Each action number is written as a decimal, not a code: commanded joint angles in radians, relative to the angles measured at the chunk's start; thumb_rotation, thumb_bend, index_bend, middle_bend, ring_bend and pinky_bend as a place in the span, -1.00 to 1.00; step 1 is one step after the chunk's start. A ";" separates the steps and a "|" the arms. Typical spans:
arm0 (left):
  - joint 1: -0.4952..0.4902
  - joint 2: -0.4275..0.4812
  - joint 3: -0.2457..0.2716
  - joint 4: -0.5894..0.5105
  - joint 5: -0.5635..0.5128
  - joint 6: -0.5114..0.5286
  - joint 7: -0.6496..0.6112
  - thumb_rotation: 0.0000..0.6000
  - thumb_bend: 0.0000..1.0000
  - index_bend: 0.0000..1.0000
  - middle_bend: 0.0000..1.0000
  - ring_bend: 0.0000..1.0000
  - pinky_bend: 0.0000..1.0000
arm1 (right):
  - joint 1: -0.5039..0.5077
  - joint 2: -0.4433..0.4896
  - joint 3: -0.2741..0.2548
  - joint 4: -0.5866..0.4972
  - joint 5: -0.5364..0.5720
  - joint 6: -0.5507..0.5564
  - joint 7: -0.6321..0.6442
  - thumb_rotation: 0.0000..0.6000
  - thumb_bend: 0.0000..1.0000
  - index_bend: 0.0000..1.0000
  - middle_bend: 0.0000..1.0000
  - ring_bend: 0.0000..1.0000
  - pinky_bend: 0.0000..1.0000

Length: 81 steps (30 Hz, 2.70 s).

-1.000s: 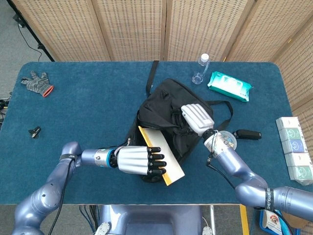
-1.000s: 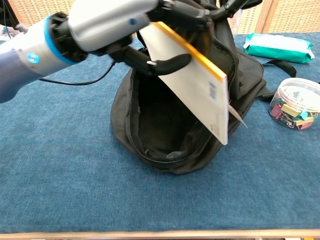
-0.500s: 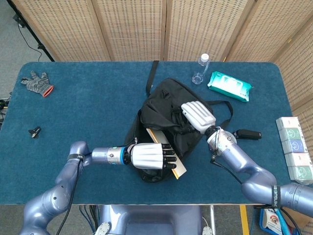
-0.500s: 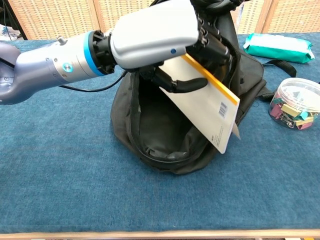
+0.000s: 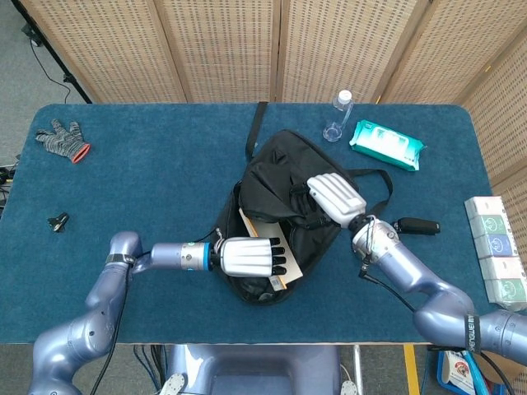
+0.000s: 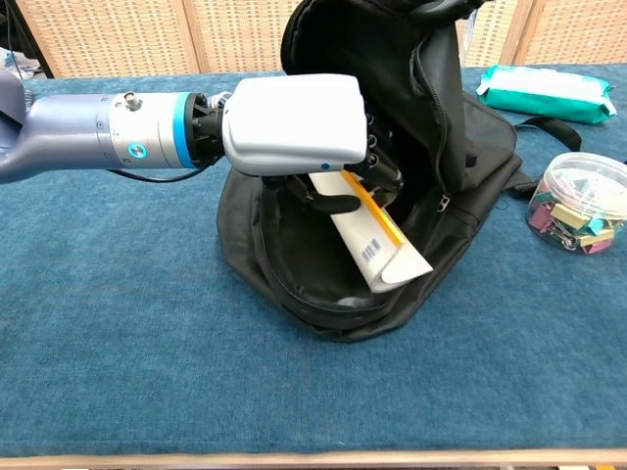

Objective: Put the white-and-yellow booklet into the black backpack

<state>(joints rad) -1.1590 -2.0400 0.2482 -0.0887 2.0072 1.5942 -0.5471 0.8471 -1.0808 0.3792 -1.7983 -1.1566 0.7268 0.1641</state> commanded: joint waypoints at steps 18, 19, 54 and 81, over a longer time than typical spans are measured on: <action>-0.030 0.017 0.027 -0.002 -0.046 -0.199 0.065 1.00 0.27 0.59 0.25 -0.04 0.28 | -0.006 0.039 -0.032 -0.055 -0.136 -0.003 0.090 1.00 -0.06 0.23 0.29 0.36 0.85; -0.031 0.013 0.032 -0.005 -0.045 -0.199 0.062 1.00 0.28 0.59 0.25 -0.04 0.28 | -0.004 0.036 -0.032 -0.054 -0.140 0.001 0.097 1.00 -0.06 0.23 0.29 0.36 0.85; -0.030 -0.013 0.000 -0.021 -0.136 -0.166 0.027 1.00 -0.49 -0.67 -0.77 -0.71 -0.01 | 0.096 0.003 -0.065 -0.040 -0.078 -0.047 0.036 1.00 -0.06 0.23 0.29 0.36 0.85; 0.195 0.171 -0.005 -0.081 -0.160 0.261 -0.144 1.00 -0.98 -0.60 -0.83 -0.77 -0.08 | 0.115 -0.049 -0.129 0.025 0.117 -0.013 -0.137 1.00 -0.06 0.23 0.29 0.36 0.84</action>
<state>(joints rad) -0.9828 -1.8867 0.2439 -0.1666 1.8502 1.8341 -0.6869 0.9605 -1.1199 0.2584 -1.7829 -1.0485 0.7122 0.0366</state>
